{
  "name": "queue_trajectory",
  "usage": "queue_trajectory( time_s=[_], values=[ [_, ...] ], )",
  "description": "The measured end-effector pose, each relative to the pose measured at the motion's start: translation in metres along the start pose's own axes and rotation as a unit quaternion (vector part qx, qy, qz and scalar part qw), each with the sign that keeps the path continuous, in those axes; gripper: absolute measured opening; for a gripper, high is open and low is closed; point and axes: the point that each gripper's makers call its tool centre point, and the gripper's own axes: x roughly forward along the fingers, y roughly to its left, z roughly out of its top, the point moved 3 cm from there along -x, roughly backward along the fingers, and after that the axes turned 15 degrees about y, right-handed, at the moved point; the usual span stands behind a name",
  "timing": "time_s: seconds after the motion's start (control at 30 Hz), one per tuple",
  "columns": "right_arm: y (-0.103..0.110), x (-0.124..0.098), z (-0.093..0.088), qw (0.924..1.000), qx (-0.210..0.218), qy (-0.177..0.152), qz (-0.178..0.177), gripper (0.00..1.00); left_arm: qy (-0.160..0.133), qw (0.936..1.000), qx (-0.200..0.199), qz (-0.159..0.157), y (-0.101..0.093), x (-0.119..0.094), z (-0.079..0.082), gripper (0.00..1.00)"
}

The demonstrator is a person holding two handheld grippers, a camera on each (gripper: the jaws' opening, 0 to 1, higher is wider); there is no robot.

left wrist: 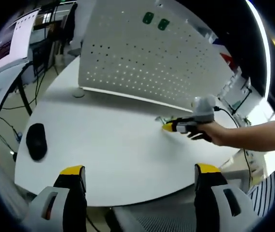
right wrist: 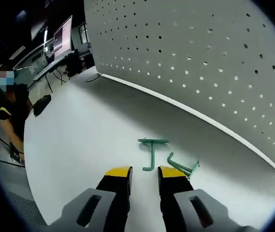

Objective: Insert the hook assembly into the mounting plate slot until the hook locks in place.

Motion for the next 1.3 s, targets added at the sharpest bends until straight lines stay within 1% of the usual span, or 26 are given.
queue_trajectory(
  time_s=[0.13, 0.17, 0.2, 0.23, 0.3, 0.33, 0.43, 0.5, 0.53, 0.63, 0.67, 0.7, 0.83, 0.93, 1.07, 1.27, 1.3],
  values=[
    [-0.005, 0.004, 0.004, 0.9999, -0.007, 0.005, -0.009, 0.15, 0.003, 1.0, -0.003, 0.002, 0.003, 0.0, 0.001, 0.94],
    [-0.005, 0.005, 0.007, 0.9999, -0.006, -0.003, -0.01, 0.14, 0.002, 1.0, -0.003, 0.003, 0.004, 0.001, 0.001, 0.94],
    [-0.007, 0.006, 0.008, 0.9999, -0.003, -0.002, -0.013, 0.14, 0.002, 1.0, -0.004, 0.003, 0.004, 0.001, 0.002, 0.94],
    [-0.007, 0.007, 0.01, 0.9999, -0.008, -0.004, -0.013, 0.13, 0.001, 1.0, -0.009, 0.001, 0.005, 0.002, 0.003, 0.93],
    [-0.006, 0.009, 0.013, 0.9992, -0.036, -0.007, -0.017, 0.1, 0.0, 0.9999, -0.014, -0.004, 0.003, 0.003, 0.003, 0.93],
    [-0.005, 0.009, 0.012, 0.9995, -0.027, -0.006, -0.015, 0.08, 0.0, 0.9999, -0.015, -0.005, 0.002, 0.004, 0.004, 0.93],
    [-0.005, 0.008, 0.011, 0.9995, -0.026, -0.006, -0.019, 0.07, 0.004, 0.9999, -0.01, -0.007, 0.0, 0.007, 0.004, 0.93],
    [-0.004, 0.008, 0.011, 0.9994, -0.028, -0.006, -0.021, 0.02, 0.005, 0.9999, -0.011, -0.008, -0.002, 0.007, 0.004, 0.93],
    [-0.004, 0.008, 0.009, 0.9993, -0.029, -0.006, -0.022, 0.01, 0.006, 0.9999, -0.009, -0.008, -0.002, 0.007, 0.005, 0.93],
    [-0.006, 0.007, 0.01, 0.9996, -0.02, -0.007, -0.017, 0.01, 0.007, 0.9999, -0.004, -0.008, -0.002, 0.007, 0.006, 0.93],
    [-0.007, 0.007, 0.009, 0.9999, -0.009, -0.01, -0.01, 0.01, 0.007, 0.9999, -0.003, -0.008, -0.002, 0.007, 0.007, 0.93],
    [-0.007, 0.007, 0.009, 0.9999, 0.014, -0.008, -0.003, 0.01, 0.006, 0.9999, -0.002, -0.008, -0.002, 0.007, 0.007, 0.93],
    [-0.011, 0.006, 0.007, 0.9994, 0.035, -0.007, -0.001, 0.0, 0.006, 1.0, -0.002, -0.006, 0.0, 0.008, 0.009, 0.93],
    [-0.011, 0.001, 0.008, 0.9994, 0.031, -0.014, -0.006, 0.0, 0.002, 0.9999, -0.005, -0.01, -0.003, 0.007, 0.01, 0.94],
    [-0.013, -0.005, 0.014, 0.9993, 0.03, -0.021, -0.003, 0.0, 0.007, 0.9999, 0.002, -0.013, -0.006, 0.008, 0.01, 0.94],
    [-0.013, -0.011, 0.018, 0.999, 0.037, -0.026, -0.001, 0.0, 0.005, 0.9999, 0.006, -0.014, -0.008, 0.007, 0.011, 0.94],
    [-0.014, -0.012, 0.019, 0.9986, 0.044, -0.028, -0.002, 0.0, 0.006, 0.9999, 0.009, -0.014, -0.009, 0.006, 0.011, 0.94]
  ],
)
